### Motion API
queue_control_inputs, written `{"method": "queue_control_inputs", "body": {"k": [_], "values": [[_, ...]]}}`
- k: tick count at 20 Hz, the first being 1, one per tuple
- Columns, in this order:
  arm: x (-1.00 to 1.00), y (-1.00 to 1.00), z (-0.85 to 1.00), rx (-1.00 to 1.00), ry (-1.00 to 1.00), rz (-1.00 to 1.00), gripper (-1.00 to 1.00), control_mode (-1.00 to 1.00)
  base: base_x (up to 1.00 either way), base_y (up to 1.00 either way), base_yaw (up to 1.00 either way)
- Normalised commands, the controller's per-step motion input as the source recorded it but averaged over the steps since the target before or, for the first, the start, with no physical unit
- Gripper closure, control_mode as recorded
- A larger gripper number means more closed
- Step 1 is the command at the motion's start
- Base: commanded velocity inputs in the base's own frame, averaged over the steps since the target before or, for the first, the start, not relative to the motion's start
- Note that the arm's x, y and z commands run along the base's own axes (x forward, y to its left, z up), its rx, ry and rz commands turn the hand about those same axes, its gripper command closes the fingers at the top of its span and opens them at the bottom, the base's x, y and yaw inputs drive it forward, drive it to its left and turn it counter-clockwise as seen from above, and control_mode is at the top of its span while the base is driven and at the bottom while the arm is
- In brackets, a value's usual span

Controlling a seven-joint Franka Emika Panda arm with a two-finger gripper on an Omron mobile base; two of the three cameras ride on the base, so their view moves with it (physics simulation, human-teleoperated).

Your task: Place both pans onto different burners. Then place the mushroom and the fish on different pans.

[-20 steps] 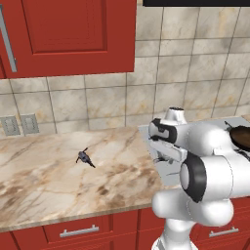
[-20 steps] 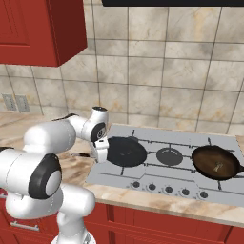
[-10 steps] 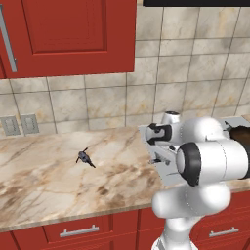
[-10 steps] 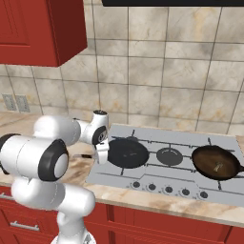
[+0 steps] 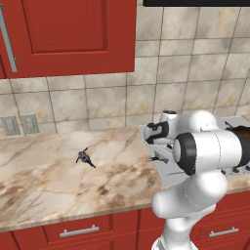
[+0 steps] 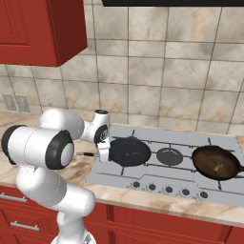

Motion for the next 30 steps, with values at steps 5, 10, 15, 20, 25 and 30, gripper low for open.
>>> {"method": "queue_control_inputs", "body": {"k": [5, 10, 15, 20, 25, 30], "values": [[0.04, -0.1, -0.17, 0.0, 0.01, -0.02, 1.0, -1.0, 0.0, 0.0, 0.0], [0.0, -0.05, -0.2, 0.0, 0.0, -0.01, 1.0, -1.0, 0.0, 0.0, 0.0], [0.0, 0.0, -0.11, 0.0, 0.0, -0.01, 1.0, -1.0, 0.0, 0.0, 0.0], [0.0, 0.0, 0.0, 0.0, 0.0, -0.01, -1.0, -1.0, 0.0, 0.0, 0.0], [0.0, 0.0, 0.0, 0.0, 0.0, 0.0, -1.0, -1.0, 0.0, 0.0, 0.0], [0.0, 0.0, 0.0, 0.0, 0.0, 0.0, -1.0, -1.0, 0.0, 0.0, 0.0]]}}
